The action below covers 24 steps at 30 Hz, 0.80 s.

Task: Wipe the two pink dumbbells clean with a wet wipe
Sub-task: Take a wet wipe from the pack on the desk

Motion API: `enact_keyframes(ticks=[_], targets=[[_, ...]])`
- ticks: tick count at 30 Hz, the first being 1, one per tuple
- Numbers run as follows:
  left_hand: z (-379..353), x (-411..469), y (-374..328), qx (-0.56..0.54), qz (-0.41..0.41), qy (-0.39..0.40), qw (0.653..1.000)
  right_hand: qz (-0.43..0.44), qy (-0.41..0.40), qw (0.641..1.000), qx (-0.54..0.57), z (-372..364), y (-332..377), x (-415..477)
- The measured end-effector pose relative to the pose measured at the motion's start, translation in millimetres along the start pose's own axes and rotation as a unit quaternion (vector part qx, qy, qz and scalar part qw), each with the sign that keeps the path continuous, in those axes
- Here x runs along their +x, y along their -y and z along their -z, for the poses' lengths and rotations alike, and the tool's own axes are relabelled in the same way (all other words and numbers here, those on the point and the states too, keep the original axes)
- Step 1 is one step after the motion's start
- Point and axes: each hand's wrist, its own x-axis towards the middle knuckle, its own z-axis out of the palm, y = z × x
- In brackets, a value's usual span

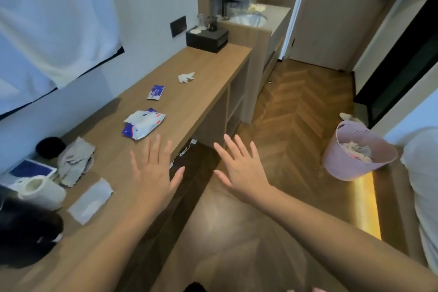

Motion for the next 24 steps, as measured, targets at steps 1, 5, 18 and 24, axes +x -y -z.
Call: enact_keyframes(ticks=[1,5,18,24], targets=[[-6,5,1,0.006,0.011,0.013,1.000,0.008,0.008,1.000,0.005,-6,-1,8],[-26,40,12,0.018,0.044,0.029,0.998,0.011,0.008,1.000,0.017,-21,-14,52],[-83,198,79,0.036,0.118,0.102,0.987,0.045,0.056,0.996,0.046,-50,-30,254],[-112,253,112,0.033,0.119,0.159,0.980,0.087,0.125,0.987,0.048,-79,-7,325]])
